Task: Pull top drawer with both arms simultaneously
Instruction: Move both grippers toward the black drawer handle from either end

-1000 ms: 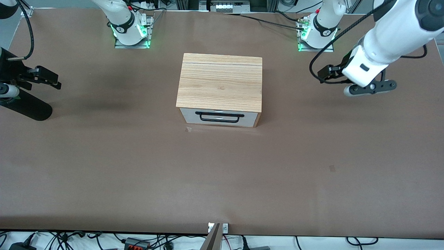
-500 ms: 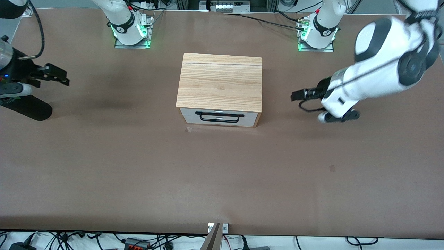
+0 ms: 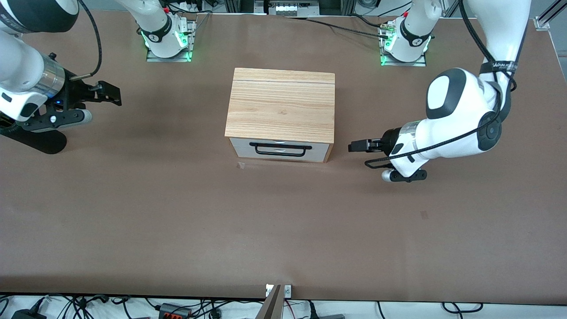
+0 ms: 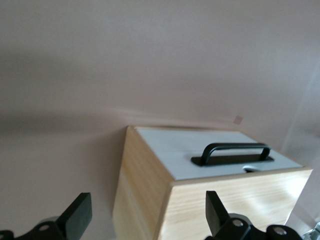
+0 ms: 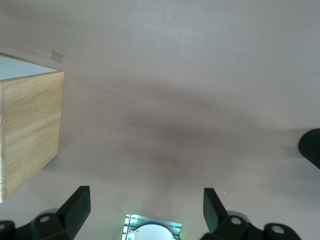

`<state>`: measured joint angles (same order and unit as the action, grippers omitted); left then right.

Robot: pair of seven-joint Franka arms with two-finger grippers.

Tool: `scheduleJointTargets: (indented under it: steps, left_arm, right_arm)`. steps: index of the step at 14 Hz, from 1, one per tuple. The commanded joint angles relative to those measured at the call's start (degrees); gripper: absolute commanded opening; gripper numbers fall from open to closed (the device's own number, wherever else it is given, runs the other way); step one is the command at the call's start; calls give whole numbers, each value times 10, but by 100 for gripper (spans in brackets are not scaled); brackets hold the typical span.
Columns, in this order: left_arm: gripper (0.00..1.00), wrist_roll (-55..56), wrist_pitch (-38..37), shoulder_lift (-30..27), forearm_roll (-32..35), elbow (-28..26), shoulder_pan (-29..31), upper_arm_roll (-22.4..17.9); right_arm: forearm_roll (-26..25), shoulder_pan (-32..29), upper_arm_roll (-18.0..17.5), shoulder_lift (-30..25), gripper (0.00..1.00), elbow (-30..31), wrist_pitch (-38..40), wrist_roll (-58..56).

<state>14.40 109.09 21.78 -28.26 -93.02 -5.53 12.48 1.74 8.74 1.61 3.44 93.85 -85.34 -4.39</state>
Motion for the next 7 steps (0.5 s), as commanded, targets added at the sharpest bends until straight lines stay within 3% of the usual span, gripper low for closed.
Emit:
scheduleJointTargets:
  steps: [1, 2, 5, 7]
  left_arm:
    - [100, -64, 21, 28, -61, 20, -4, -1]
    - [100, -121, 21, 43, -93, 20, 2, -2]
    - [100, -275, 21, 84, -228, 20, 24, -4]
    - [100, -320, 21, 100, -267, 20, 32, -3]
  right_arm:
    - [67, 1, 6, 14, 100, -11, 5, 0]
    - [104, -2, 8, 22, 100, -11, 9, 0]
    - [139, 0, 7, 53, 100, -11, 5, -1]
    - [224, -1, 7, 77, 100, -9, 5, -2]
